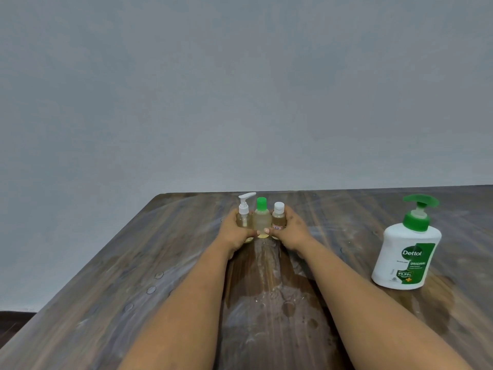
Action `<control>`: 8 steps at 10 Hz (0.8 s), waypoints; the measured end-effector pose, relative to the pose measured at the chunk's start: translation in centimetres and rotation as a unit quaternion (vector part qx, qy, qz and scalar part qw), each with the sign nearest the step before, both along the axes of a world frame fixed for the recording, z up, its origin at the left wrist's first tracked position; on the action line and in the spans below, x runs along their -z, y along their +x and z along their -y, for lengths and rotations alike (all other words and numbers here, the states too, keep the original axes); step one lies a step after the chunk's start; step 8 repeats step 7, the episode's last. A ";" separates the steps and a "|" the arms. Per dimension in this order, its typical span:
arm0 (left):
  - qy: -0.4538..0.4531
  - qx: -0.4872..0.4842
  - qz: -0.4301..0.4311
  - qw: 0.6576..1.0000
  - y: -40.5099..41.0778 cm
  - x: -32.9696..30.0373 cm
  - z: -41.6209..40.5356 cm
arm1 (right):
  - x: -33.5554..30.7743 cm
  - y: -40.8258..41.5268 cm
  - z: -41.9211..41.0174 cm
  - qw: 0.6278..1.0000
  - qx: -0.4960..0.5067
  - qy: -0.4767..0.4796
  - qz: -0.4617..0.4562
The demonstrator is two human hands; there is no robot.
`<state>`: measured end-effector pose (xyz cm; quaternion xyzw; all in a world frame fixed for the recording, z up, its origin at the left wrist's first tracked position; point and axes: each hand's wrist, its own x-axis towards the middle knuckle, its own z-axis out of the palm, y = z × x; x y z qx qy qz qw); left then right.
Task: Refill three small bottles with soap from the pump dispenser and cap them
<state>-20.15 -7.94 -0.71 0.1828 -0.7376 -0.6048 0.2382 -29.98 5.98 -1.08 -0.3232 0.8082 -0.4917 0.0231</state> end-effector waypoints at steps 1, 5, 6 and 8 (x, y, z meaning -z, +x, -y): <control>-0.003 -0.002 0.000 1.000 0.0 0.1 0.1 | 0.0 -0.2 -0.2 1.000 -0.005 -0.003 0.010; -0.079 -0.033 0.021 0.996 0.3 0.6 0.0 | 0.1 0.0 -0.3 1.000 0.023 0.013 0.000; -0.101 -0.064 0.053 0.991 1.4 -0.3 -0.3 | -0.7 1.2 -1.2 1.000 0.024 -0.002 -0.001; -0.210 -0.144 0.066 0.965 3.0 -1.1 -1.6 | -1.5 2.8 -2.1 0.997 0.060 -0.005 -0.039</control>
